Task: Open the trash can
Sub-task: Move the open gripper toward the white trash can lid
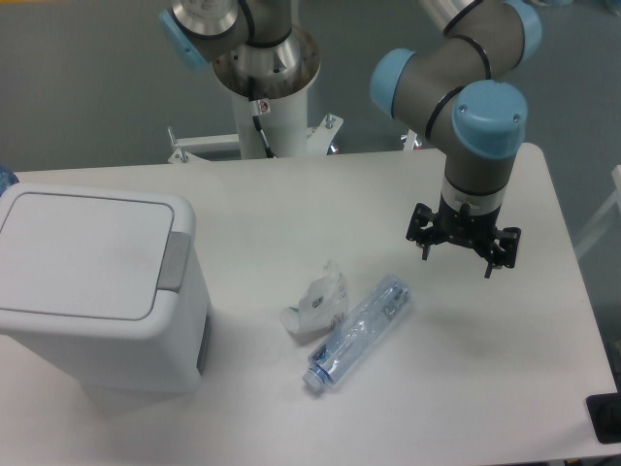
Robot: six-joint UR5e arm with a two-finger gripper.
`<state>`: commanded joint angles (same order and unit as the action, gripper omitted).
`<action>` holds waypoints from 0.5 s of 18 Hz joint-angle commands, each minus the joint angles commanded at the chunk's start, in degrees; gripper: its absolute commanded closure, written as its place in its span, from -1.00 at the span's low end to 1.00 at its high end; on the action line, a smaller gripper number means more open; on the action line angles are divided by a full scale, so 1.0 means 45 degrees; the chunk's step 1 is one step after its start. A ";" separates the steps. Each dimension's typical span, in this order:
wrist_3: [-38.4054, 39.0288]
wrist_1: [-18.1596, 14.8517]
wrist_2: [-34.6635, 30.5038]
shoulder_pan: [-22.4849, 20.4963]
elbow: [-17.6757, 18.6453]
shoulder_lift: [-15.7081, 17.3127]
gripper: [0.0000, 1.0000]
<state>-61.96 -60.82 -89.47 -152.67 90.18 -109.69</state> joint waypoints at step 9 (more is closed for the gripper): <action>0.0273 -0.0098 0.0195 0.0507 0.0487 0.0603 -1.00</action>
<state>-60.73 -61.26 -88.60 -150.38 92.37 -106.97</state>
